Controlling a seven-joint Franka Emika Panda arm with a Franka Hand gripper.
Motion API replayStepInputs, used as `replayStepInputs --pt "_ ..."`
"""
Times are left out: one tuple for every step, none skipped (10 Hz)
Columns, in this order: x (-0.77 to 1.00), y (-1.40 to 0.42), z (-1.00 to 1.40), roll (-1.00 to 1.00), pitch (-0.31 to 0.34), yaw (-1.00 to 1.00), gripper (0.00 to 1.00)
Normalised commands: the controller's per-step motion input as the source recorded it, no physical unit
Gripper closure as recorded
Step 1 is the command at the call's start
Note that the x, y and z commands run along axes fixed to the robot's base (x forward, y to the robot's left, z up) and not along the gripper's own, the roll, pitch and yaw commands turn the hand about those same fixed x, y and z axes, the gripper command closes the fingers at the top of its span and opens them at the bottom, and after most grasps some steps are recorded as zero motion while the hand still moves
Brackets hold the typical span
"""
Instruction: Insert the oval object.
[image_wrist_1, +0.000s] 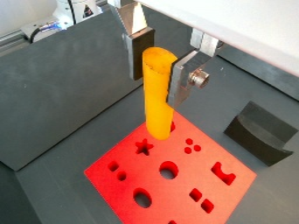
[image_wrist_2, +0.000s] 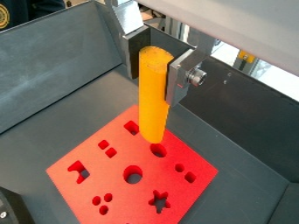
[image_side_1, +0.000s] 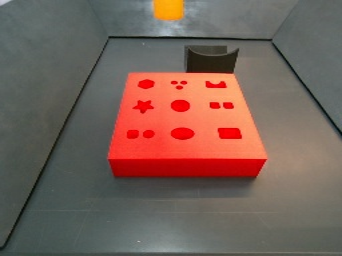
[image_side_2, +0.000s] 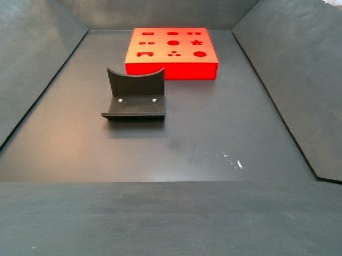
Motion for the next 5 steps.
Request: replayStepInputs --pt "0.13 -0.11 -0.21 0.00 -0.003 0.00 1.00" --pt "0.28 -0.42 -0.39 0.12 0.000 0.04 1.00" --pt "0.41 -0.56 -0.48 0.24 0.000 0.12 1.00" --pt "0.37 -0.52 -0.56 0.26 0.000 0.13 1.00" --pt "0.34 -0.57 -0.53 0.22 0.000 0.02 1.00"
